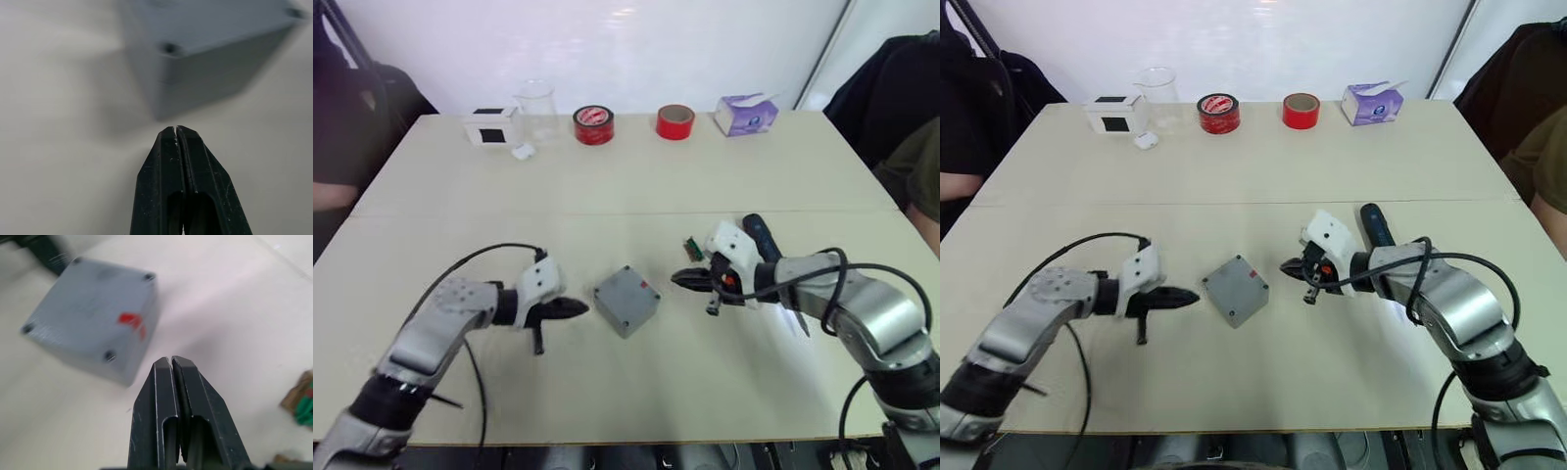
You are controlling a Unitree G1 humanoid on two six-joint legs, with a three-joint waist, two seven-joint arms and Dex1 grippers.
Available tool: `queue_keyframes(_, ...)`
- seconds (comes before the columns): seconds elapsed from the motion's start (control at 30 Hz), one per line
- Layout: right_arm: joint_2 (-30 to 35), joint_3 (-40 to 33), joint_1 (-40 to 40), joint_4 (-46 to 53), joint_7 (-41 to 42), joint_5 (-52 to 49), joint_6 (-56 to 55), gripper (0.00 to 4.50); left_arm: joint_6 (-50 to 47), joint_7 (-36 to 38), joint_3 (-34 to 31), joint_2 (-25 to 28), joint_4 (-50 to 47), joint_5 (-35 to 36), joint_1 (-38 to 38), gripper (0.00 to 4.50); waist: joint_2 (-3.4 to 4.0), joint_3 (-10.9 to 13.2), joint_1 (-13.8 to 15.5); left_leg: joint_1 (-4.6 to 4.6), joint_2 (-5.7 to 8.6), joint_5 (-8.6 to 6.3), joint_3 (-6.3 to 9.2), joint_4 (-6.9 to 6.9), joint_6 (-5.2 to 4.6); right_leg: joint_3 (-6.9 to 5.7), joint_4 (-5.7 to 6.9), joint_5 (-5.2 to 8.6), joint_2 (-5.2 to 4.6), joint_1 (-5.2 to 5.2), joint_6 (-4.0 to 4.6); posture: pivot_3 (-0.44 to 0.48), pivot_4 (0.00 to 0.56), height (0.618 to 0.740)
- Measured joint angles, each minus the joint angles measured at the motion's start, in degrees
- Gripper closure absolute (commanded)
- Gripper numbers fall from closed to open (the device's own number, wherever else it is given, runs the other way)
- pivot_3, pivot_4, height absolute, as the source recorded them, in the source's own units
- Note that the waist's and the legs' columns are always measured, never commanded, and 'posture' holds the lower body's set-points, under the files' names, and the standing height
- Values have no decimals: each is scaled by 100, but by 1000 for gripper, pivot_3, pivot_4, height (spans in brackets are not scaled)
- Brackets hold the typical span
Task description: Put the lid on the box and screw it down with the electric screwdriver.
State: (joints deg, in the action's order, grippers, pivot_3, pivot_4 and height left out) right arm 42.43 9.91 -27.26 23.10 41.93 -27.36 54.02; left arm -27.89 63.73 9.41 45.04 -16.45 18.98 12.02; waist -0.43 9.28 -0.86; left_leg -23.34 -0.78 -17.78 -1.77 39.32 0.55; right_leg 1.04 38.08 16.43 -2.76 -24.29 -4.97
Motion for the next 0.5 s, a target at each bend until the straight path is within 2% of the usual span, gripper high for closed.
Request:
queue_keyframes(0.1, -223, 278, -60, -198, 21, 156, -179, 4447, -57, -98, 41, -137, -42, 23, 45, 4500, -4, 0, 42, -1, 1, 1, 6, 0, 1, -6, 1, 0, 2, 2, 0, 0, 150, 740)
queue_keyframes(0.23, -424, 613, -77, -384, 117, 297, -311, 4447, -67, -342, 213, -546, 50, -89, 477, 4500, -5, -1, 28, -4, 6, 0, 4, 8, 0, -6, 3, 0, 8, 4, 0, 0, 150, 740)
queue_keyframes(0.5, -343, 554, 37, -374, 166, 403, -202, 4447, -72, -398, 378, -796, 309, -281, 909, 4500, -5, -1, 23, -3, 6, 1, 5, 9, 0, -6, 5, 0, 10, 3, -1, 0, 150, 740)
